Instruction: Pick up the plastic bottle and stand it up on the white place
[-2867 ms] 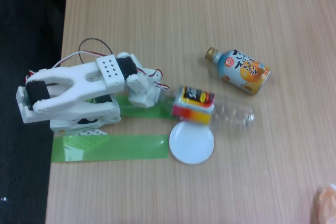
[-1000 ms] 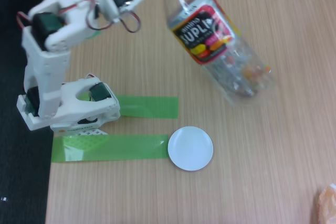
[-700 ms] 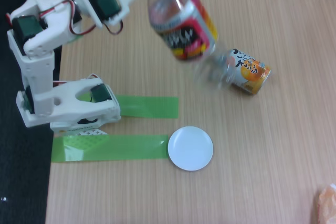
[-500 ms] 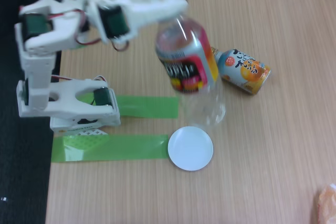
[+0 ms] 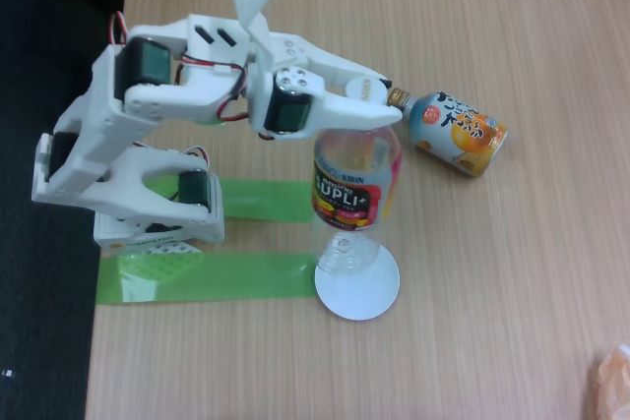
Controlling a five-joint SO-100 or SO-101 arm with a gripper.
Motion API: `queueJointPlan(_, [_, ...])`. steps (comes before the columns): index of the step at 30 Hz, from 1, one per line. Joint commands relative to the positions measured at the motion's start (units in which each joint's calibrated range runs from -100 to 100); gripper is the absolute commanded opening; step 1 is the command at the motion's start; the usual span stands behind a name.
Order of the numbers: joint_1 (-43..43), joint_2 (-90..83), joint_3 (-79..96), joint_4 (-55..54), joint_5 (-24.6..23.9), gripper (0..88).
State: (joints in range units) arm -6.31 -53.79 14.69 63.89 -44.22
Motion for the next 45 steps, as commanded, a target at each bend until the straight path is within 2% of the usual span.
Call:
queueJointPlan(1, [0.39, -0.52, 1.02, -4.15, -0.15, 3.5])
queueJointPlan(11, [0.98, -0.60, 11.53, -15.22, -0.26, 3.5])
queueJointPlan(16, [3.35, -4.63, 16.50, -19.86, -4.25, 3.5])
queueJointPlan(19, [5.05, -9.08, 21.12, -22.00, -5.04, 3.5])
queueJointPlan(32, [11.28, -30.59, 41.67, -21.57, -4.56, 3.5])
queueJointPlan(45, [10.91, -32.86, 45.48, -21.83, -4.46, 3.5])
